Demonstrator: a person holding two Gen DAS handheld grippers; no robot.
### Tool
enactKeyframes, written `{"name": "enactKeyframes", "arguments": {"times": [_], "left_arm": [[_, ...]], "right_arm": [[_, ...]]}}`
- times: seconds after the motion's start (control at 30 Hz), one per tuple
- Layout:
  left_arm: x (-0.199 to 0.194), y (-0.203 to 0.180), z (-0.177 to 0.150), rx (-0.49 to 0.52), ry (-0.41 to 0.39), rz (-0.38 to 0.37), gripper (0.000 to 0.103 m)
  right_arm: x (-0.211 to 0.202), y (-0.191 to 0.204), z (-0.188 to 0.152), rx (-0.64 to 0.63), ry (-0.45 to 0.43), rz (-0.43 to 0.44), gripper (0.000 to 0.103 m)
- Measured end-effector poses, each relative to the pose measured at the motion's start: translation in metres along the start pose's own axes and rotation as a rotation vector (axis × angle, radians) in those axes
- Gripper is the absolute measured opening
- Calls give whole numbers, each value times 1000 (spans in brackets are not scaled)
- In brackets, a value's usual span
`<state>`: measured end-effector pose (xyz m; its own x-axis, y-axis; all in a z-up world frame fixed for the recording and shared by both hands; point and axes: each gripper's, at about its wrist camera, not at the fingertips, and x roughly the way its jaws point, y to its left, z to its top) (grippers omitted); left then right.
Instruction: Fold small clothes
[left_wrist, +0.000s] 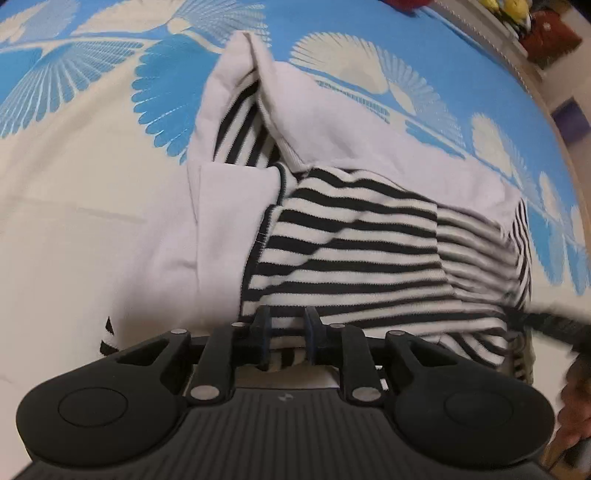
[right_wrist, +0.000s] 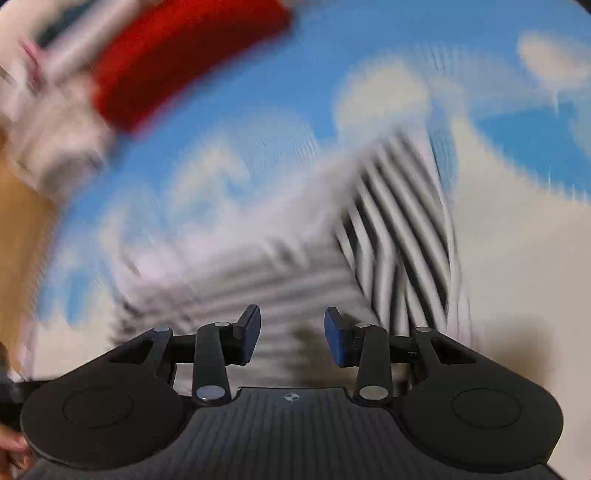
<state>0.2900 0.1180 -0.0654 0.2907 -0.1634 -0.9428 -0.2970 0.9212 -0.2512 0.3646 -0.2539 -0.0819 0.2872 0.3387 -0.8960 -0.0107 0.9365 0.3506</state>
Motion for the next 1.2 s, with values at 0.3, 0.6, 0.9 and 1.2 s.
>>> {"name": "enactKeyframes", "arguments": {"times": [0.3, 0.6, 0.9, 1.2], "left_arm": [[-17, 5, -22, 79, -28, 51, 20], [-174, 8, -93, 126, -270, -40, 25], [-134, 61, -219, -66, -212, 31, 36], [-109, 71, -238, -35, -128, 63, 61]], "right_arm": [[-26, -12, -14, 62, -81, 15, 31], [-193, -12, -73, -23, -369, 1, 40], [-184, -68, -199, 77, -309, -58, 51], [-140, -91, -225, 137, -121, -148, 53]]}}
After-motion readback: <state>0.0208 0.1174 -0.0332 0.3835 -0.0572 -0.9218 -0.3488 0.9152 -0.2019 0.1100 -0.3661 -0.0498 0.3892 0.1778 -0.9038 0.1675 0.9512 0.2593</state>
